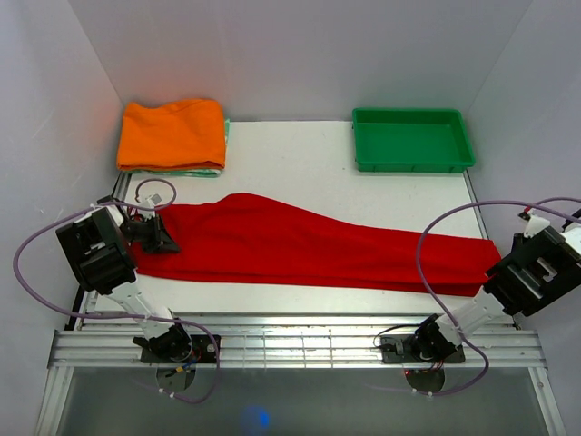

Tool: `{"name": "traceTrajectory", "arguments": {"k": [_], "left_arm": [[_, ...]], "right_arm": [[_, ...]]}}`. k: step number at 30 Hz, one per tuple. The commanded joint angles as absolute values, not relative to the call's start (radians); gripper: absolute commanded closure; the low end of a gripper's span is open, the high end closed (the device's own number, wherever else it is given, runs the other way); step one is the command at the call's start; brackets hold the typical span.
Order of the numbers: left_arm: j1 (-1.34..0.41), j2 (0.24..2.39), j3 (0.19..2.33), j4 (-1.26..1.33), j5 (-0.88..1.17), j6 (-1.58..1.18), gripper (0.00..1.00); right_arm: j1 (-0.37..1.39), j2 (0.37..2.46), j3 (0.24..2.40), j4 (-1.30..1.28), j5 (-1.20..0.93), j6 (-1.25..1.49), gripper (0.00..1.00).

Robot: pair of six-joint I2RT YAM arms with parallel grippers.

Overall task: Fold and stack the trousers
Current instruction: Fold the trousers

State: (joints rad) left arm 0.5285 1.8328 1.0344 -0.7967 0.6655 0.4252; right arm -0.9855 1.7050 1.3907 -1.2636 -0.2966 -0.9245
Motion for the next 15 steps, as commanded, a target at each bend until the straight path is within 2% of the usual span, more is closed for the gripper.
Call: {"name": "traceTrajectory", "arguments": {"k": [1,8,15], "left_arm": [[0.514,1.942,0.985,-0.6,0.33,0.5,0.89],[0.514,1.93,1.003,-0.624,0.324,0.494,0.87],[0.512,1.939,1.012,-0.624,0.302,0.5,0.85]], "right_arm": [[-1.032,1.827,1.297,-1.05,-0.267,-0.907,0.92],[-0.992,1.891,1.189,-0.803,-0.238,-0.856,0.92],[-0.994,1.905,1.186,-0.753,-0.193,-0.879,0.92]]}}
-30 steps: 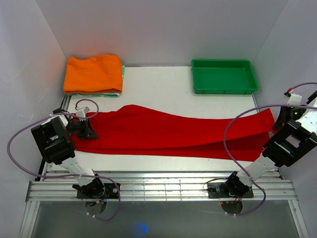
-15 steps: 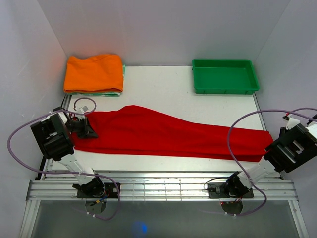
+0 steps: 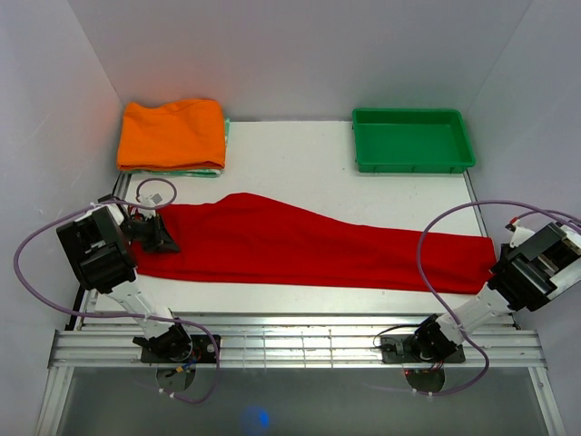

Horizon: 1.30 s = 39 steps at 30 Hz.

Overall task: Fold and stack the trousers
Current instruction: Fold the trousers

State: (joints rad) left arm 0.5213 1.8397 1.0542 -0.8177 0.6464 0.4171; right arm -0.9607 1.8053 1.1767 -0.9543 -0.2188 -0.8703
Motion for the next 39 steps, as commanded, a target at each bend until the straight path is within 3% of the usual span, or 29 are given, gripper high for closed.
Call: {"name": "traceTrajectory", "arguments": {"k": [1,9,16,20,25,32,34,35,39], "left_arm": [[0.514,1.94,1.015,-0.624,0.301,0.5,0.85],[0.514,1.966,1.025,-0.621,0.296,0.497,0.85],[0.514,1.977,1.02,-0.618,0.296,0.485,0.85],[0.515,1.982,1.028,-0.617,0.29,0.483,0.85],[0.515,1.993,1.029,-0.617,0.282,0.48,0.85],[0.515,1.996,1.028,-0.614,0.278,0.482,0.84],[0.515,1.994,1.029,-0.615,0.279,0.48,0.84],[0.515,1.994,1.029,-0.614,0.281,0.482,0.84],[0.515,1.993,1.037,-0.62,0.287,0.48,0.84]], "right_arm": [[-0.996,1.895,1.195,-0.781,-0.199,-0.882,0.92],[-0.999,1.691,1.362,-1.006,-0.448,-0.956,0.92],[-0.927,1.684,1.474,-1.12,-0.58,-0.977,0.92],[-0.956,1.678,1.383,-1.048,-0.485,-1.048,0.92],[-0.988,1.761,1.247,-0.777,-0.348,-1.04,0.92],[-0.986,1.885,1.222,-0.733,-0.276,-0.976,0.92],[-0.989,1.916,1.253,-0.77,-0.278,-0.96,0.77],[-0.991,1.919,1.262,-0.802,-0.291,-0.956,0.65],[-1.0,1.94,1.327,-0.889,-0.385,-0.93,0.4]]}}
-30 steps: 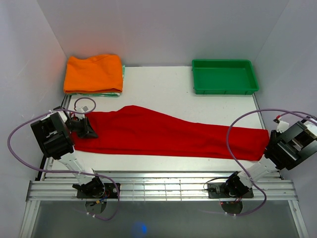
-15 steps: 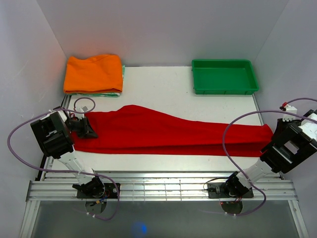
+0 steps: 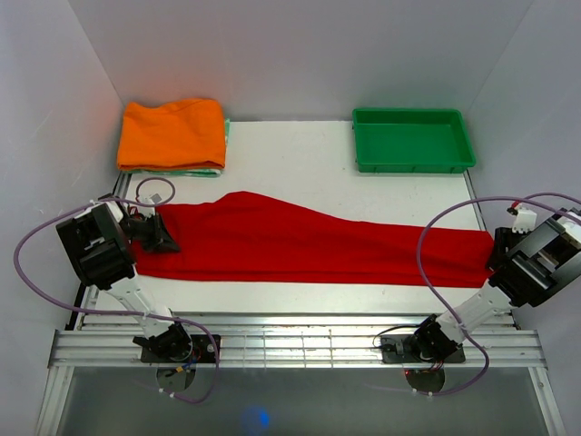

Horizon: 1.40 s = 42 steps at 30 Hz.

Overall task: Fold and stack the trousers
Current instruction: Fold the trousers

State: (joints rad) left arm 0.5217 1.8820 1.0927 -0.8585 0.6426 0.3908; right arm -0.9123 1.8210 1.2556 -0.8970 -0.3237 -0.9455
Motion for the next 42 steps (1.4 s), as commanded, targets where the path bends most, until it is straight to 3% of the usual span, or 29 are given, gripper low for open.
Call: {"name": "traceTrajectory", "arguments": {"k": [1,12,20,26,30,36,40,41,42], "left_arm": [[0.515,1.994,1.037,-0.62,0.287,0.477,0.84],[0.515,2.006,1.04,-0.62,0.287,0.471,0.84],[0.515,2.011,1.051,-0.624,0.287,0.472,0.84],[0.515,2.011,1.049,-0.624,0.291,0.471,0.84],[0.514,2.017,1.048,-0.624,0.295,0.469,0.84],[0.514,2.02,1.046,-0.623,0.299,0.468,0.84],[0.515,2.017,1.046,-0.624,0.296,0.469,0.84],[0.514,2.017,1.046,-0.624,0.295,0.471,0.84],[0.514,2.017,1.046,-0.624,0.293,0.472,0.84]], "right_arm": [[-0.999,1.953,1.342,-0.908,-0.403,-0.924,0.38],[-0.983,2.129,1.47,-1.006,-0.551,-0.829,0.48],[-0.939,2.091,1.408,-0.781,-0.367,-0.649,0.41],[-0.904,2.072,1.385,-0.732,-0.361,-0.614,0.41],[-0.879,2.066,1.376,-0.68,-0.333,-0.589,0.33],[-0.838,2.082,1.381,-0.67,-0.365,-0.558,0.32],[-0.815,2.082,1.384,-0.666,-0.413,-0.558,0.44],[-0.812,2.071,1.381,-0.66,-0.425,-0.557,0.58],[-0.811,2.063,1.378,-0.66,-0.433,-0.557,0.65]]}}
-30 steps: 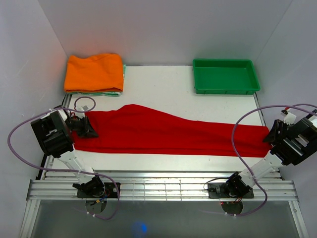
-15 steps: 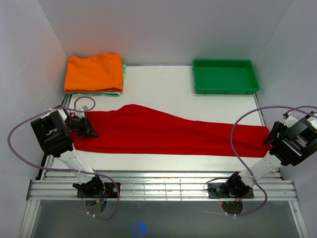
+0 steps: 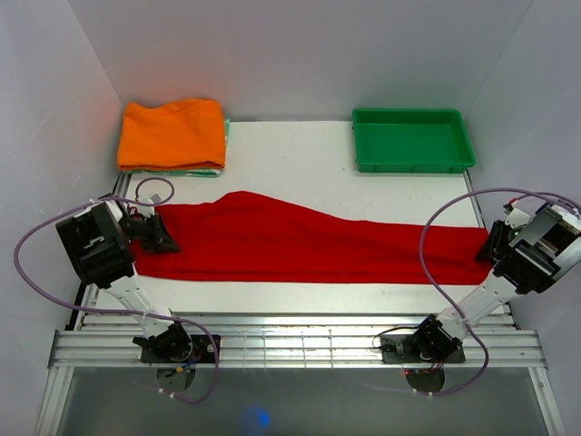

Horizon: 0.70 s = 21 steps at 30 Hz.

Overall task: Fold and stack the trousers
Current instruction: Fold the trousers

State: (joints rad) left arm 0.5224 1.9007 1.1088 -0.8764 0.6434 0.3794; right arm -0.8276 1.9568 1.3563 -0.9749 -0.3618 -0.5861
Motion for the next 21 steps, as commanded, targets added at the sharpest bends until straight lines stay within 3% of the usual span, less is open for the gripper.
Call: {"name": "traceTrajectory", "arguments": {"k": [1,2,4,9,14,21], "left_arm": [[0.514,2.014,1.046,-0.624,0.291,0.476,0.84],[0.515,2.016,1.046,-0.624,0.291,0.477,0.84],[0.514,2.016,1.048,-0.623,0.29,0.479,0.84],[0.515,2.013,1.043,-0.618,0.285,0.482,0.84],[0.515,2.013,1.037,-0.611,0.281,0.483,0.84],[0.515,2.017,1.048,-0.612,0.273,0.479,0.84]], "right_arm": [[-0.811,2.054,1.376,-0.661,-0.44,-0.567,0.71],[-0.811,2.028,1.365,-0.661,-0.449,-0.572,0.84],[-0.811,1.991,1.348,-0.661,-0.469,-0.594,0.92],[-0.816,1.758,1.206,-0.614,-0.563,-0.716,0.92],[-0.818,1.57,1.069,-0.468,-0.513,-0.804,0.92],[-0.815,1.653,1.086,-0.48,-0.339,-0.873,0.92]]}}
